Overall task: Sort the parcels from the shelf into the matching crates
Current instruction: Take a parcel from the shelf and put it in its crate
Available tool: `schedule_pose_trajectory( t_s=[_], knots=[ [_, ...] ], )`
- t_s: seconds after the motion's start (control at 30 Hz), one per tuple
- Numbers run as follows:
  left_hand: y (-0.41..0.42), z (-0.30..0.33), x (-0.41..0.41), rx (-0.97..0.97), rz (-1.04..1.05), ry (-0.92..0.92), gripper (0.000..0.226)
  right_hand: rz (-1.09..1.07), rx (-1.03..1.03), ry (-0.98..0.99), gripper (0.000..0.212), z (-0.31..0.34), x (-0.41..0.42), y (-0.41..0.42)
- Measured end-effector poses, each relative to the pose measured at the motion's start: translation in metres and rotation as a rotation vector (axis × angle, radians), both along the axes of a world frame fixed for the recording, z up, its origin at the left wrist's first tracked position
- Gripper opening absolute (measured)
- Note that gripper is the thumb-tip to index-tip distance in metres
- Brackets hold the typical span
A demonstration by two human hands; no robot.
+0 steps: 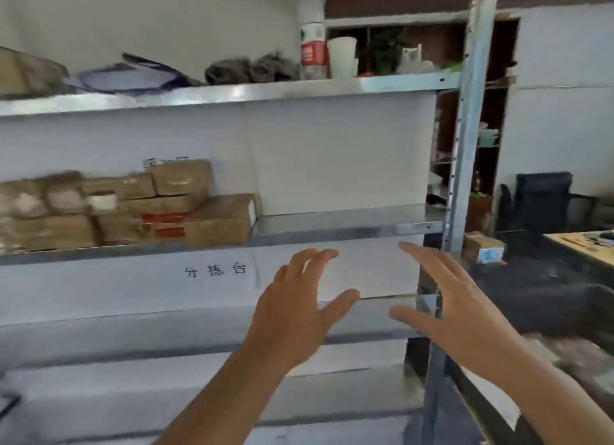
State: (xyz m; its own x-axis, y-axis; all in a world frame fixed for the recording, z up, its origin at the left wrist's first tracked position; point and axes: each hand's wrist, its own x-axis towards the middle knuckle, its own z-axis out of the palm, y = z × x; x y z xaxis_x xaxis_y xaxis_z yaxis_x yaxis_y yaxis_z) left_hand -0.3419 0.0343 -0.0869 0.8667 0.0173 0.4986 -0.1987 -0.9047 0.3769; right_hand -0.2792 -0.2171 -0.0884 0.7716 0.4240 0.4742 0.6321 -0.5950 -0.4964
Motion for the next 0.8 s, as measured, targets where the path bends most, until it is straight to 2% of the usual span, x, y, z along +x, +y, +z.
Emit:
schedule_pose_trajectory(
  t_s=[0.2,0.4,0.6,0.8],
  knots=[
    [0.120,0.037,-0.072,-0.012,0.229,-0.031,0.078,0.182,-0.040,-0.099,0.086,0.028,-0.032,0.140],
    [0.229,0.047,-0.105,-0.033,0.262,-0.063,0.072,0.226,-0.011,-0.129,0.082,0.043,-0.054,0.254],
    [0.311,0.044,-0.084,-0.014,0.281,-0.018,0.079,0.163,0.030,-0.076,0.081,0.040,-0.045,0.325],
    [0.350,0.042,-0.018,-0.012,0.266,0.046,0.077,0.109,0.030,-0.016,0.080,0.034,0.004,0.355]
  ],
)
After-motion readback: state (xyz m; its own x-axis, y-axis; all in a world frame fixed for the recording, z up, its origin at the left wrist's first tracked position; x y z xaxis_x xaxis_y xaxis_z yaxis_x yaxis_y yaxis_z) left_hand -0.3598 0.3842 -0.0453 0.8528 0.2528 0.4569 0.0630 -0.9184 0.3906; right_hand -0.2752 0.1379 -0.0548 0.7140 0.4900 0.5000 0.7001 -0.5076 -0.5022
